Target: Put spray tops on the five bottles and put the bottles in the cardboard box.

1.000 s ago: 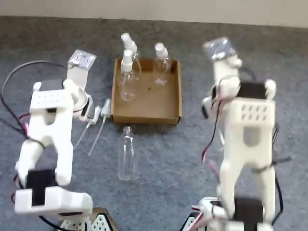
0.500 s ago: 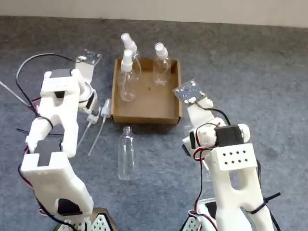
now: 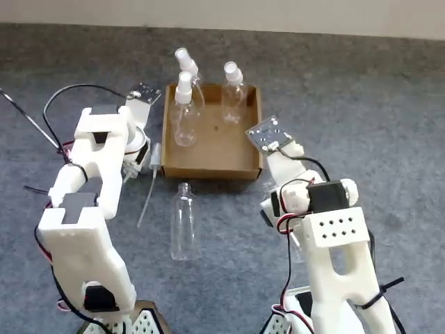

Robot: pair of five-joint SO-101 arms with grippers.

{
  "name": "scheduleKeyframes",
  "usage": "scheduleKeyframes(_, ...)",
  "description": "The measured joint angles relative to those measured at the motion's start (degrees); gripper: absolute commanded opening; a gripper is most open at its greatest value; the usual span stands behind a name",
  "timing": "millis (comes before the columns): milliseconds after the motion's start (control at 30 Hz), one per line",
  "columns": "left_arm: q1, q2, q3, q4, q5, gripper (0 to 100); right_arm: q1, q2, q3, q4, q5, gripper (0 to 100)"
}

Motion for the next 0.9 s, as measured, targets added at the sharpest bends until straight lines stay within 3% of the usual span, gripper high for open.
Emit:
scheduleKeyframes(267, -8.09, -10.90, -5.27, 1.76, 1.32, 4, -4.04, -2.37, -4.31, -6.68, -1.49, 0.5)
scheduleKeyframes(433, -8.79, -23.91, -11.52, 9.23, 3.34, 4, -13.71, -8.26, -4.22, -15.56, -10.11, 0.5)
scheduleKeyframes(567, -8.70, -36.22, -16.26, 14.42, 8.79, 4, -20.31, -14.42, 3.78, -25.41, -14.86, 0.5)
scheduleKeyframes(700, -2.81, -49.85, -17.76, 16.62, 14.24, 3, -22.33, -21.54, 16.62, -36.75, -16.79, 0.5)
scheduleKeyframes(900, 16.18, -64.18, -17.85, 15.82, 23.65, 3, -22.59, -33.05, 29.45, -42.11, -18.20, 0.5)
